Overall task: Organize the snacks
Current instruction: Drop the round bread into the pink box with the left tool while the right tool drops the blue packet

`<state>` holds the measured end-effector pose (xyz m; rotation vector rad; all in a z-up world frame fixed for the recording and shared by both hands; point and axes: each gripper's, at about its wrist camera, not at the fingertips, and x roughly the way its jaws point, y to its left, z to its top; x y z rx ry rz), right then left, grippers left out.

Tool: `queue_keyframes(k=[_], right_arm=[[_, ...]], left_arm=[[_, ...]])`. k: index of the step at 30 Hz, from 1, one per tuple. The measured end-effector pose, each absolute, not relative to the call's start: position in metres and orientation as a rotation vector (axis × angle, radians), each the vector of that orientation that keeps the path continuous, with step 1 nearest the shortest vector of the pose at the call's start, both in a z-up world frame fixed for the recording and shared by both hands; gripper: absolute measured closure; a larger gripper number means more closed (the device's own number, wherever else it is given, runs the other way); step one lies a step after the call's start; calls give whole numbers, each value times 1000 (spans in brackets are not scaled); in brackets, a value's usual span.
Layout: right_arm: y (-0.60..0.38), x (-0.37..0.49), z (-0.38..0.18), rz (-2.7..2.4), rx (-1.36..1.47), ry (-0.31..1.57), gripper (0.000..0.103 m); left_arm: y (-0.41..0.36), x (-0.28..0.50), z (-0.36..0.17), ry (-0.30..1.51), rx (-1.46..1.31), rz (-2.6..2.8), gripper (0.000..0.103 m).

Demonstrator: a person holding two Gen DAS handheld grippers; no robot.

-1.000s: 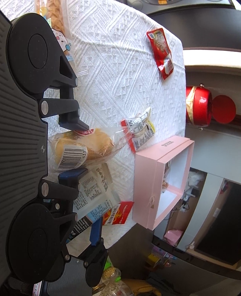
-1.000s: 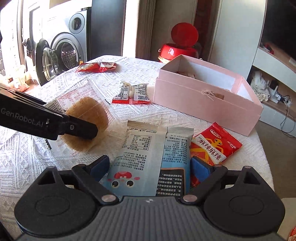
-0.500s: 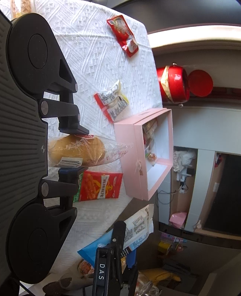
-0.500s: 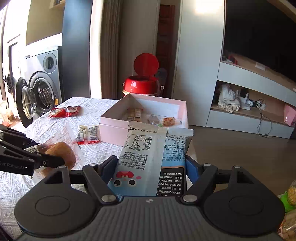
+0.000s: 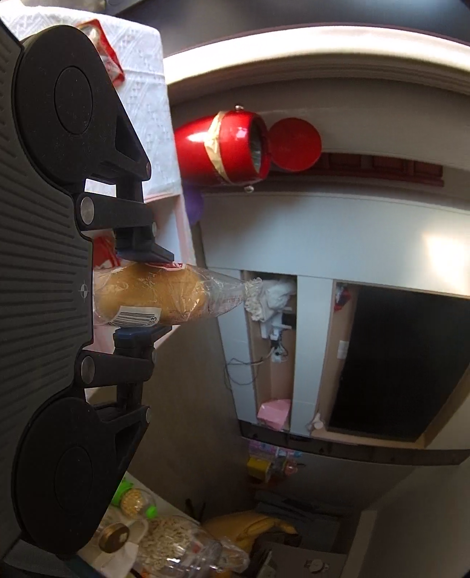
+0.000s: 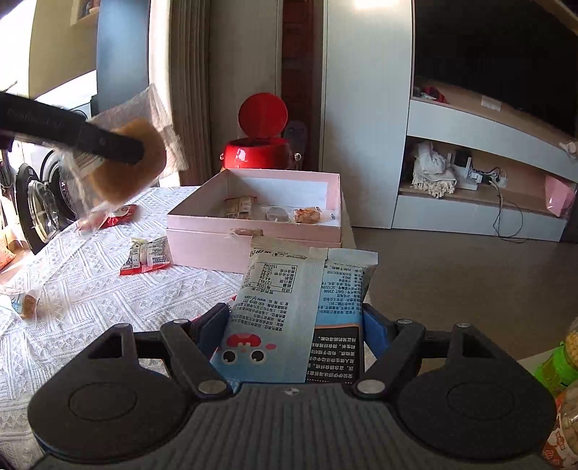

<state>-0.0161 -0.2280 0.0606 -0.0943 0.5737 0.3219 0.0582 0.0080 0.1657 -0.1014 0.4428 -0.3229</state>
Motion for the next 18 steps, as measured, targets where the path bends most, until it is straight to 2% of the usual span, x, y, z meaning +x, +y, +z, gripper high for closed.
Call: queue_keyframes(k=[3,5,12,18], right_arm=[[-228,-16,61,306,-105,564,25],[-230,-18,61,292,-118,551,25],[-246,-6,61,249,-113,572,25],[-226,45,137,362,-110,443,25]], left_arm=[[31,102,164,475,-314,-375,63],[47,106,154,467,-356,-333,64],[86,46,88,592,-324,-262,64],[118,1,58,675,-353,-209,64]])
